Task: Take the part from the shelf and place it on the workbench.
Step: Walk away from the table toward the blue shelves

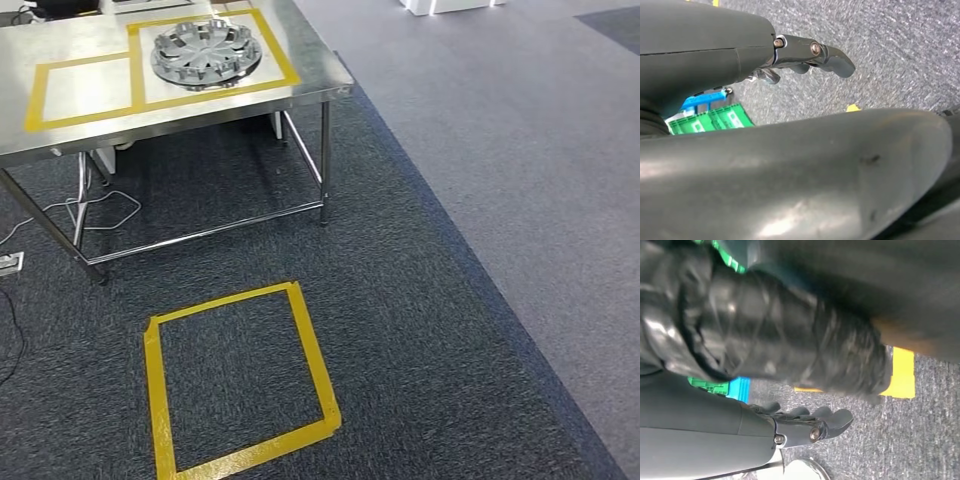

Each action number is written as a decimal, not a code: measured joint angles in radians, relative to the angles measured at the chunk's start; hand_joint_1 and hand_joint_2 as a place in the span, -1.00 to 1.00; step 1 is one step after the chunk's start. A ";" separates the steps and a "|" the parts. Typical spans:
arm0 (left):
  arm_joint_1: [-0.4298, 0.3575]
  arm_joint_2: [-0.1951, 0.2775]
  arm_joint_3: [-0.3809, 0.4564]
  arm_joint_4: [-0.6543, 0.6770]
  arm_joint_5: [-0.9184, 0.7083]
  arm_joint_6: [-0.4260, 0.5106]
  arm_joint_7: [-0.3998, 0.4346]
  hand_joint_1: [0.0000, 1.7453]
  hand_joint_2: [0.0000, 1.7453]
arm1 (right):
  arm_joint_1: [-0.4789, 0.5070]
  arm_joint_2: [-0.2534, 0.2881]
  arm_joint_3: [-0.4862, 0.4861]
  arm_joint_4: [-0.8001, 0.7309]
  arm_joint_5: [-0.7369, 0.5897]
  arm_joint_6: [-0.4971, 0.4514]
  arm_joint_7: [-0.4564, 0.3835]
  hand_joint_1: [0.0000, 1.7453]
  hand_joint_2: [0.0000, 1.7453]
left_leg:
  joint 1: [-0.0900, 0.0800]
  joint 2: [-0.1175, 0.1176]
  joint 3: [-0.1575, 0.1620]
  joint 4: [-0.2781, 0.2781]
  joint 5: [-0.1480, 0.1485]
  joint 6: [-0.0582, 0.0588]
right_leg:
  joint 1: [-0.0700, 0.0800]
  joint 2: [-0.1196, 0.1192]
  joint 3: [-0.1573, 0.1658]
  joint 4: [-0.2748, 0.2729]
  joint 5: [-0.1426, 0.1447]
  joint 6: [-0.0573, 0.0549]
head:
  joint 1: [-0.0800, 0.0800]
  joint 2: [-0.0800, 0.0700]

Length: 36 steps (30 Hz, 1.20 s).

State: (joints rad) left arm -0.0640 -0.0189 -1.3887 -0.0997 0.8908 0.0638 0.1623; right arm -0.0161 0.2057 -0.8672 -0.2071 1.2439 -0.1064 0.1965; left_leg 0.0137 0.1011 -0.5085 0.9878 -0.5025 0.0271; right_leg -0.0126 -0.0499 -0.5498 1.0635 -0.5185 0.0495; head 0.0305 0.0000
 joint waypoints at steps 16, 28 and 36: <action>-0.003 0.020 0.004 0.000 0.000 -0.002 0.002 -1.00 -1.00 | -0.002 0.000 0.000 0.000 0.017 -0.009 0.031 -1.00 -1.00 | -0.006 -0.163 -0.016 0.058 -0.010 -0.003 | 0.026 0.154 0.005 -0.061 0.043 -0.069 | -0.018 0.000; -0.001 0.020 0.004 -0.001 -0.012 0.013 -0.008 -1.00 -1.00 | -0.003 0.000 0.000 0.000 0.017 0.003 0.041 -1.00 -1.00 | 0.002 -0.034 -0.002 -0.009 0.009 0.009 | -0.006 0.046 -0.141 0.188 -0.054 0.004 | -0.003 0.000; -0.011 0.023 0.003 -0.001 -0.023 0.021 -0.018 -1.00 -1.00 | -0.003 -0.001 0.000 0.000 0.022 0.005 0.044 -1.00 -1.00 | 0.006 0.018 0.018 0.005 -0.017 -0.043 | -0.004 0.003 -0.007 -0.057 0.029 -0.033 | -0.006 0.000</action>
State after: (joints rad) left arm -0.0747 0.0042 -1.3860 -0.1011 0.8679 0.0853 0.1445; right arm -0.0187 0.2047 -0.8671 -0.2069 1.2655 -0.1018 0.2405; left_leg 0.0192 0.1194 -0.4901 0.9927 -0.5195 -0.0163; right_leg -0.0170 -0.0466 -0.5571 1.0061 -0.4894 0.0161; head 0.0247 0.0000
